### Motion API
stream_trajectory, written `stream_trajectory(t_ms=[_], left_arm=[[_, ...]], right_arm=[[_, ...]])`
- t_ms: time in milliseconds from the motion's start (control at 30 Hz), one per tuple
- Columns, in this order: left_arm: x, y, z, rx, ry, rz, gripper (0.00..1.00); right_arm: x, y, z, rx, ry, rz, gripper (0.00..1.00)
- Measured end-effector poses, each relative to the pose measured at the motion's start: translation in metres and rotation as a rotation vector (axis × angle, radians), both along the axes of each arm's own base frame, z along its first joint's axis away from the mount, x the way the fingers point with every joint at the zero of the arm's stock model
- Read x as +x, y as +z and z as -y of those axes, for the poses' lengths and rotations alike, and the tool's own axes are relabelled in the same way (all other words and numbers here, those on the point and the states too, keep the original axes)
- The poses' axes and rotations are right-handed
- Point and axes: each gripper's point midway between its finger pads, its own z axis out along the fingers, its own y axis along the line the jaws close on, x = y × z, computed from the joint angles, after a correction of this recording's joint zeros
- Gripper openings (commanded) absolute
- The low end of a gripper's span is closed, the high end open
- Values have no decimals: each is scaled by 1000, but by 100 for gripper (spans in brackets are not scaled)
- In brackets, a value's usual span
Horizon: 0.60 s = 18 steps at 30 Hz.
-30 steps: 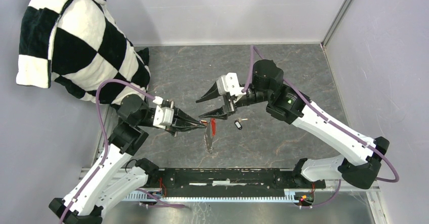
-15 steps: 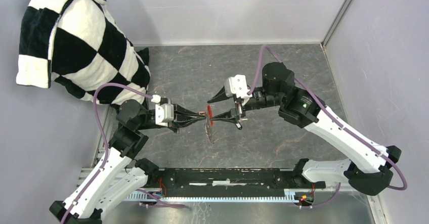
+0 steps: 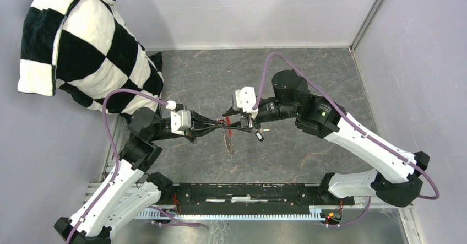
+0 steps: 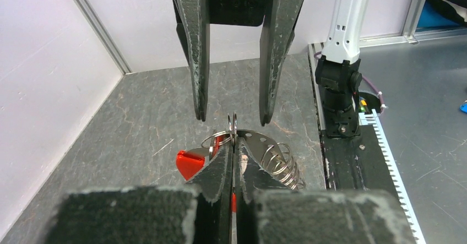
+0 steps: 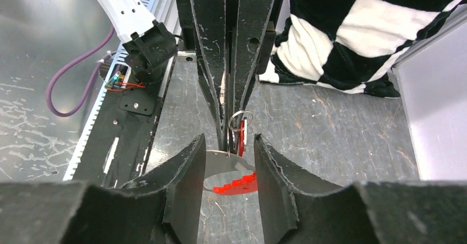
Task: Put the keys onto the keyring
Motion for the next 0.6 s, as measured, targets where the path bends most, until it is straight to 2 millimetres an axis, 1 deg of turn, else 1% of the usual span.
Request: stream_trajectory(t_ms=[100,367,600], left_arm=[[1,-1,0,1,1,-2,2],[1,-1,0,2,0,-4,2],[0,-1,0,3,-3,-4,2]], right_arm=[[4,-3,-3,-12,-13,15,37],[9,-5,-3,-21,-35,36,25],[9,-6,-2,-25,-33,41,25]])
